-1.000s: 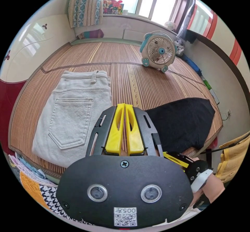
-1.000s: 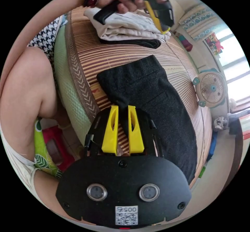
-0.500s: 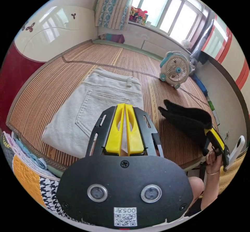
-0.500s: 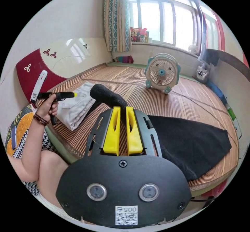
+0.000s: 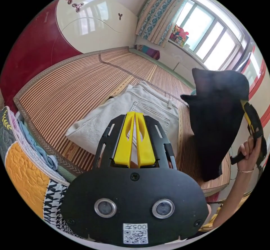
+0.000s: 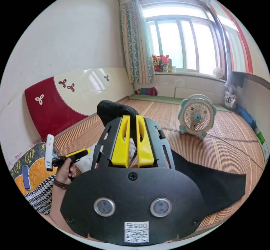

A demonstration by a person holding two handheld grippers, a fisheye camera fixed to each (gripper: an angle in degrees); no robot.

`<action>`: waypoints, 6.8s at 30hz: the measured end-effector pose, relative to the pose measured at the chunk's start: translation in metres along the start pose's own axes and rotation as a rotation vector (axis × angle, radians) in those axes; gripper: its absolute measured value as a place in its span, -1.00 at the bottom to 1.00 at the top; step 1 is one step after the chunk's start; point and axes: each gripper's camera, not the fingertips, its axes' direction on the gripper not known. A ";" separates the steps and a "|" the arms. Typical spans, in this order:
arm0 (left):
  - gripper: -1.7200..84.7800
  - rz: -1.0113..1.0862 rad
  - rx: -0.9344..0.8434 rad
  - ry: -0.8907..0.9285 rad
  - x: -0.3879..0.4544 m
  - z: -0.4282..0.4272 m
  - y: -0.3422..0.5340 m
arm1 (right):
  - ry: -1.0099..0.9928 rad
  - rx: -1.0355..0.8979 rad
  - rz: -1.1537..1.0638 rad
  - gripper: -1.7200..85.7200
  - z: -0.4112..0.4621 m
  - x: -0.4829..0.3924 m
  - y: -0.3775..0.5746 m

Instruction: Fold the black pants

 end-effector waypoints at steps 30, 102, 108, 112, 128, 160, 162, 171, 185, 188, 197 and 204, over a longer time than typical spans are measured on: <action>-0.98 0.358 0.063 -0.007 0.180 0.066 0.105 | 0.404 -0.162 0.918 -0.70 -0.109 0.390 0.288; -0.97 0.966 -0.369 0.196 0.391 0.257 0.309 | 0.254 0.020 0.695 -0.94 -0.169 0.316 0.297; -0.97 0.773 -0.237 0.141 0.329 0.230 0.232 | 0.311 -0.004 0.598 -0.94 -0.149 0.264 0.271; -0.97 0.653 -0.181 0.020 0.282 0.219 0.193 | 0.366 -0.047 0.517 -0.94 -0.124 0.219 0.250; -0.98 0.457 -0.040 -0.016 0.187 0.151 0.134 | 0.264 -0.175 0.075 -0.93 0.050 0.000 0.176; -0.97 0.586 -0.394 -0.173 0.268 0.257 0.131 | -0.094 -0.618 0.705 -0.70 0.084 0.321 0.234; -0.97 0.594 -0.385 -0.192 0.274 0.259 0.134 | -0.095 -0.653 0.718 -0.69 0.092 0.334 0.239; -0.98 0.586 -0.402 -0.159 0.279 0.267 0.129 | -0.175 -0.780 0.745 -0.70 0.121 0.393 0.261; -0.98 0.595 -0.411 -0.147 0.283 0.270 0.126 | -0.380 -0.821 0.721 -0.76 0.110 0.449 0.282; -0.98 0.593 -0.413 -0.143 0.282 0.270 0.125 | -0.362 -0.831 0.689 -0.77 0.109 0.445 0.283; -0.98 0.596 -0.413 -0.138 0.275 0.267 0.123 | -0.401 -0.743 0.730 -0.85 0.108 0.438 0.298; -0.98 0.578 -0.421 -0.139 0.268 0.261 0.118 | -0.248 -0.671 0.514 -0.94 0.066 0.396 0.256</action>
